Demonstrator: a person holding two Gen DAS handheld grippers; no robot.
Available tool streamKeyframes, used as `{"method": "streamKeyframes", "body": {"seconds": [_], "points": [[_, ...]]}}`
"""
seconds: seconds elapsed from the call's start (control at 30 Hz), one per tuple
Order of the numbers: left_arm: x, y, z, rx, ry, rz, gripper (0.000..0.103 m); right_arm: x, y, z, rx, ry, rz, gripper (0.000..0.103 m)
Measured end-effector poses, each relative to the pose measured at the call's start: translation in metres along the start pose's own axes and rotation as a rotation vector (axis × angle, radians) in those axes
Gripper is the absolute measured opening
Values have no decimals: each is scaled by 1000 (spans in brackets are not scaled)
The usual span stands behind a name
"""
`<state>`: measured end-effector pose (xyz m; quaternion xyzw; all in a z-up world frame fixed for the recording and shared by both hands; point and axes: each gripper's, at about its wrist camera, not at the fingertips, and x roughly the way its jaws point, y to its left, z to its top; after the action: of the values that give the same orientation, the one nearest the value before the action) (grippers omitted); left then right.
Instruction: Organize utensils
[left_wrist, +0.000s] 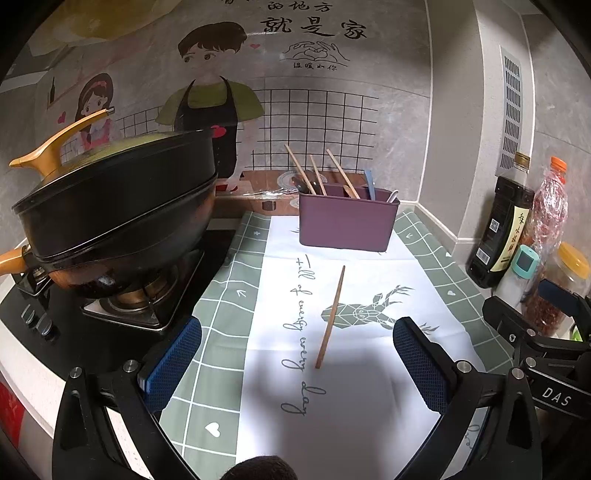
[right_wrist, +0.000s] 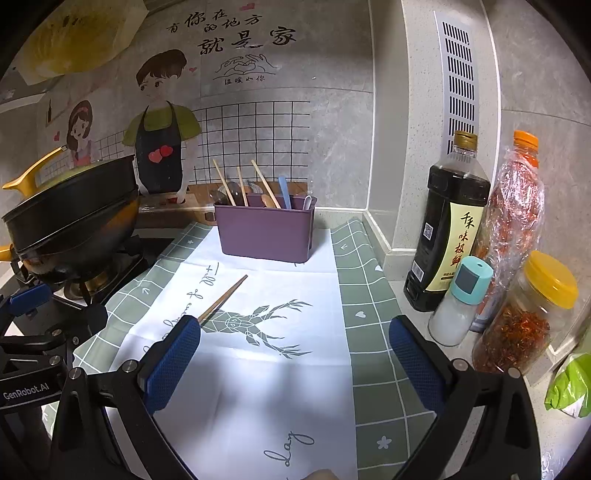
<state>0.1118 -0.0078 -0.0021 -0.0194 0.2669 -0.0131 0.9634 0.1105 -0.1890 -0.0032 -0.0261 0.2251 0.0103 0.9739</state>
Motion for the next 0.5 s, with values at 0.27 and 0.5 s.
{"method": "streamKeyframes", "body": {"seconds": [0.27, 0.5], "points": [[0, 0, 0, -1, -3, 0, 103, -1, 0, 1, 0, 0, 2, 102], [-1, -2, 2, -2, -5, 1, 103, -3, 0, 2, 3, -10, 1, 102]]}}
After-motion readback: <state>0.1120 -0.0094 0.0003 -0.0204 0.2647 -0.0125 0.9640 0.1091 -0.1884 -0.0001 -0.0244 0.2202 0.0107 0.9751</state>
